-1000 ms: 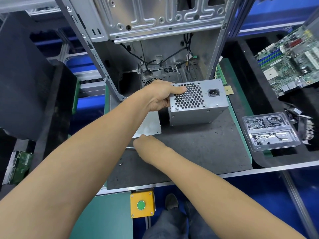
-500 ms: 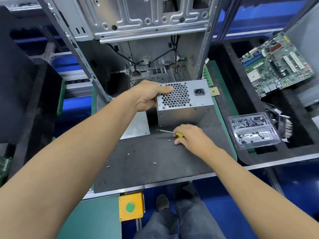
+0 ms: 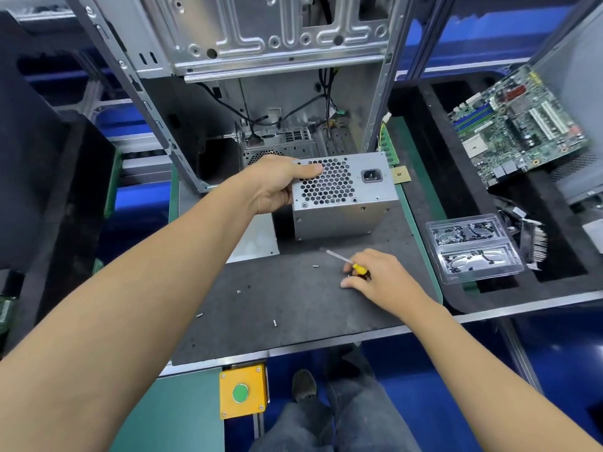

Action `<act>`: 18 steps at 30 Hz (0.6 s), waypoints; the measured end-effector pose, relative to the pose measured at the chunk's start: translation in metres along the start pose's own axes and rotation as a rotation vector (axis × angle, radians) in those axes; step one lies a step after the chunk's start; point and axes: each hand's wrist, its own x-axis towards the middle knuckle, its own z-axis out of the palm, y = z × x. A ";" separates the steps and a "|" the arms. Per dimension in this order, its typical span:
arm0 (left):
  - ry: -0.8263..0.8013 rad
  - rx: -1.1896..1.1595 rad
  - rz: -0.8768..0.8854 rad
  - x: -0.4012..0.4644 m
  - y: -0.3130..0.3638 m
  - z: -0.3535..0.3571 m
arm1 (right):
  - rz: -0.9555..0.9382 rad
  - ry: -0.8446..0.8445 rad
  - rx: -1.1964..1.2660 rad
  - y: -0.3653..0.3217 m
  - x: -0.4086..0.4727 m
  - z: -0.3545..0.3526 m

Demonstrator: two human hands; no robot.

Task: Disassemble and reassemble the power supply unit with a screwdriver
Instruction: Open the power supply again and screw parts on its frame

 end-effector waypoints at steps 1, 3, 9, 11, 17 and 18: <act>0.002 0.001 0.000 0.000 0.000 0.000 | -0.032 -0.017 -0.063 0.000 0.000 0.003; 0.008 0.005 0.000 -0.001 -0.001 0.000 | -0.063 -0.007 -0.116 -0.002 -0.001 0.007; 0.003 -0.002 -0.001 -0.006 -0.005 -0.001 | -0.140 0.103 -0.218 -0.007 -0.011 0.004; 0.010 0.009 0.013 -0.007 -0.009 -0.001 | -0.211 0.175 -0.131 -0.016 -0.019 -0.008; 0.058 0.054 0.044 -0.008 -0.015 -0.001 | -0.209 0.613 0.277 -0.059 -0.025 -0.082; 0.064 0.064 0.045 -0.009 -0.016 -0.001 | -0.167 0.643 0.326 -0.064 -0.017 -0.095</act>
